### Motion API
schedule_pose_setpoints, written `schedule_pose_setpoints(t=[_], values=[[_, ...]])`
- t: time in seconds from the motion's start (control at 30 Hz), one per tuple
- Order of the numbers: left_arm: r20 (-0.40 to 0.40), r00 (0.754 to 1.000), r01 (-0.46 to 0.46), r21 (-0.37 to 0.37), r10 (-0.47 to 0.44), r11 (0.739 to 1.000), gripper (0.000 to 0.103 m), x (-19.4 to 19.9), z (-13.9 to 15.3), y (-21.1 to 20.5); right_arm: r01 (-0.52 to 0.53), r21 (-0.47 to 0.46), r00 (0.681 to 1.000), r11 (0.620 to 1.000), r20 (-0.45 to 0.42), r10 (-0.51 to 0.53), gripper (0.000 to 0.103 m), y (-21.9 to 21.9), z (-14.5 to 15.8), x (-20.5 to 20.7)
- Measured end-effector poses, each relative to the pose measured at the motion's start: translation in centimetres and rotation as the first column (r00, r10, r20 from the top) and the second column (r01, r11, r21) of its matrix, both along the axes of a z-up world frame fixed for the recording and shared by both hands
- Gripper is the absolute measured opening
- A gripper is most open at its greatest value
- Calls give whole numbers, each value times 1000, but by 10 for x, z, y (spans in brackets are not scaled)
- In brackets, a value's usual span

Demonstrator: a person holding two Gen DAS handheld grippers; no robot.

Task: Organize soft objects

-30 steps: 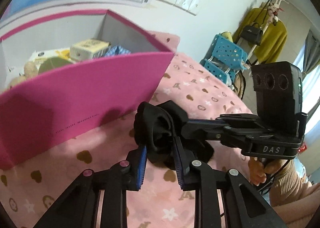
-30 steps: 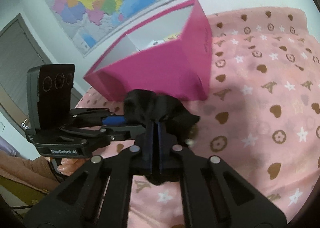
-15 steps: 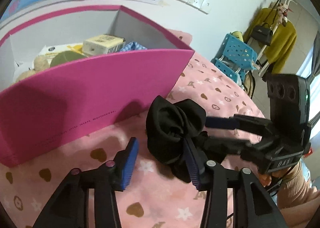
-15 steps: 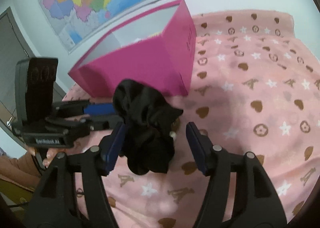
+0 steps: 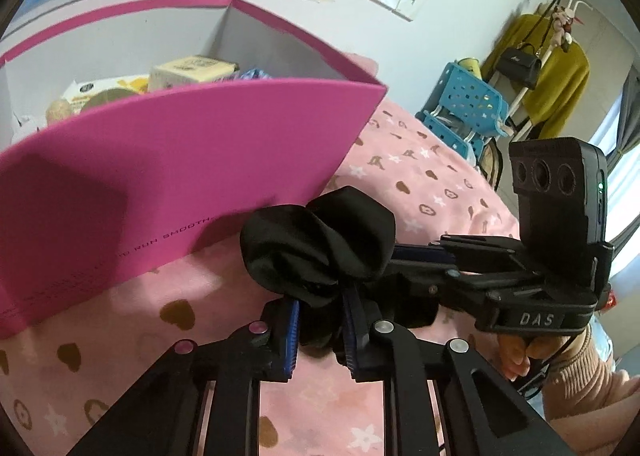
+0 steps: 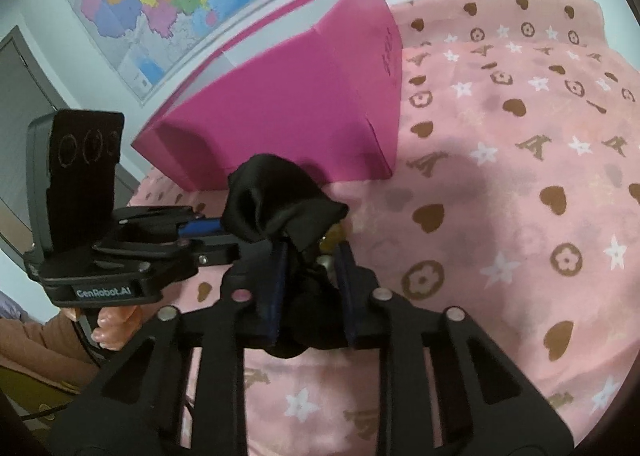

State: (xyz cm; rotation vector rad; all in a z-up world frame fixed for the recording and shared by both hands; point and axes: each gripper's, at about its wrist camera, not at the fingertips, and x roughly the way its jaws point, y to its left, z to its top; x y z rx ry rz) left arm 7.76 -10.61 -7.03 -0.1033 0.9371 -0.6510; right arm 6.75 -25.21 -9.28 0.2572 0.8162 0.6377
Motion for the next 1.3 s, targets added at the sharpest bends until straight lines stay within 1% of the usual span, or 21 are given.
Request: schedule_pose_setpoints(t=[0.03, 0.07, 0.2, 0.3, 0.43, 0.53, 0.57, 0.6, 0.63, 0.67, 0.7, 0.73, 0.9, 0.93, 0.97, 1.03, 1.13, 1.3], values=[[5, 1000, 3, -5, -2, 1000, 17, -2, 2, 0, 0, 8, 1000, 1000, 5, 0, 7, -1, 2, -1], [15, 1000, 3, -7, -3, 1000, 17, -5, 6, 0, -3, 17, 1000, 1000, 9, 3, 5, -2, 4, -3], [49, 999, 9, -11, -8, 1000, 17, -13, 16, 0, -1, 30, 1000, 1000, 24, 0, 5, -3, 11, -8], [59, 998, 14, -10, -14, 1000, 17, -15, 20, 0, -13, 41, 999, 999, 33, 12, 5, -2, 15, -12], [49, 999, 8, -18, -8, 1000, 17, -16, 17, 5, -30, 53, 998, 998, 51, 27, 4, 0, 22, -17], [26, 1000, -2, -16, 2, 1000, 17, -14, 11, 9, -31, 60, 998, 998, 65, 27, 4, 0, 27, -19], [13, 1000, -7, -13, 7, 1000, 17, -12, 8, 10, -23, 48, 998, 999, 63, 20, 4, 1, 27, -19], [7, 1000, -8, -14, 8, 1000, 17, -12, 5, 10, -13, 23, 998, 1000, 55, 12, 7, 2, 26, -17], [1, 1000, -12, -13, 12, 1000, 17, -12, 4, 10, -10, 13, 999, 1000, 43, 9, 14, 2, 24, -15], [-4, 1000, -14, -11, 14, 1000, 17, -11, 2, 10, -5, 35, 1000, 999, 24, 4, 22, 2, 21, -12], [-6, 1000, -13, -10, 13, 1000, 17, -11, 0, 10, -8, 59, 1000, 998, 13, 7, 43, 1, 19, -10], [-9, 1000, -14, -5, 14, 1000, 17, -11, -1, 9, -12, 78, 1000, 997, 12, 11, 54, 2, 18, -8], [-15, 1000, -9, 8, 9, 1000, 17, -10, -5, 6, -30, 55, 999, 998, 19, 29, 55, 17, 16, 1], [-17, 1000, -9, 8, 9, 1000, 17, -9, -5, 6, -25, 42, 1000, 999, 13, 24, 53, 19, 14, 4], [-18, 1000, -11, 13, 11, 1000, 17, -9, -6, 5, -23, 36, 1000, 999, -1, 23, 48, 21, 11, 7], [-23, 1000, -12, 13, 12, 1000, 17, -9, -7, 5, -33, 47, 999, 998, -13, 34, 11, 22, 8, 11], [-16, 1000, -9, -1, 9, 1000, 17, -9, -4, 4, -33, 56, 999, 998, -6, 34, 8, 20, 8, 8], [14, 1000, 10, -17, -10, 1000, 17, -16, 7, 3, -25, 78, 999, 997, 38, 23, 7, 12, 22, -4]])
